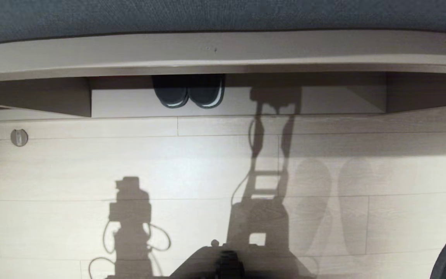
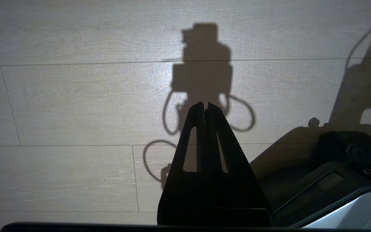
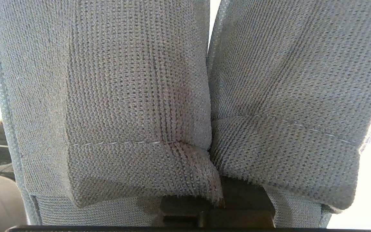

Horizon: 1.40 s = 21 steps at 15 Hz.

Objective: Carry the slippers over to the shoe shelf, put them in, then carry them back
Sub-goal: Place the slippers into the shoe cabinet

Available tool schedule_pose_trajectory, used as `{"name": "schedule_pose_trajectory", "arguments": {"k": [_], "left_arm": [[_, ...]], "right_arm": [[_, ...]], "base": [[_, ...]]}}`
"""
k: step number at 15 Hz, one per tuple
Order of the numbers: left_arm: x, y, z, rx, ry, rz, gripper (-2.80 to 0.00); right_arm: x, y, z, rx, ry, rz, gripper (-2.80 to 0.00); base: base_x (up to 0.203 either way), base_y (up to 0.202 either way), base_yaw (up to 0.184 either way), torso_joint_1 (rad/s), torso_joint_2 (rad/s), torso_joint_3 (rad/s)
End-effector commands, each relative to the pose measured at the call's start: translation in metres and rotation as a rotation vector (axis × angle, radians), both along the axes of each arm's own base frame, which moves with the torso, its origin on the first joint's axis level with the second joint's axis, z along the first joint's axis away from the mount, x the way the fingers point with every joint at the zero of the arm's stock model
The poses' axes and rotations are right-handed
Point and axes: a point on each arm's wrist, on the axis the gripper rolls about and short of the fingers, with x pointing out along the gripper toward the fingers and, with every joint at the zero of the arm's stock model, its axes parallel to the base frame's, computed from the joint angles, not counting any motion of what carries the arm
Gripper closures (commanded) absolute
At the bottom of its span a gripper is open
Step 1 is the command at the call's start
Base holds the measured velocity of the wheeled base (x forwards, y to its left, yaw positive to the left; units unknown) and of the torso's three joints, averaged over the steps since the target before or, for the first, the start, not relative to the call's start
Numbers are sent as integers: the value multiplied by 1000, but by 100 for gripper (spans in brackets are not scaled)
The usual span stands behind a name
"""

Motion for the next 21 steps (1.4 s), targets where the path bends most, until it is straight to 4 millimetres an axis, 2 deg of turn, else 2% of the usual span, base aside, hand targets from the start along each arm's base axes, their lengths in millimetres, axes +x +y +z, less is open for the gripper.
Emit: {"name": "schedule_pose_trajectory", "arguments": {"k": [1,4,7,9,13,14,17,21], "left_arm": [[0,0,0,0,1,-1,0],[0,0,0,-1,1,-1,0],[0,0,0,-2,1,-1,0],[0,0,0,-2,0,1,0],[0,0,0,0,1,1,0],[0,0,0,0,1,1,0],[0,0,0,0,1,-1,0],[0,0,0,1,0,1,0]], "right_arm": [[0,0,0,1,-1,0,0],[0,0,2,9,-13,6,0],[-7,1,35,5,-71,65,0],[-1,2,53,6,-38,86,0],[37,2,83,11,71,147,0],[53,4,87,10,117,163,0],[102,9,87,1,246,191,0],[160,15,91,-24,234,200,0]], "base": [[0,0,0,2,7,-199],[0,0,0,8,7,-148],[0,0,0,2,2,-28],[0,0,0,0,0,0],[0,0,0,0,0,0],[0,0,0,0,0,0],[0,0,0,0,0,0],[0,0,0,0,0,0]]}}
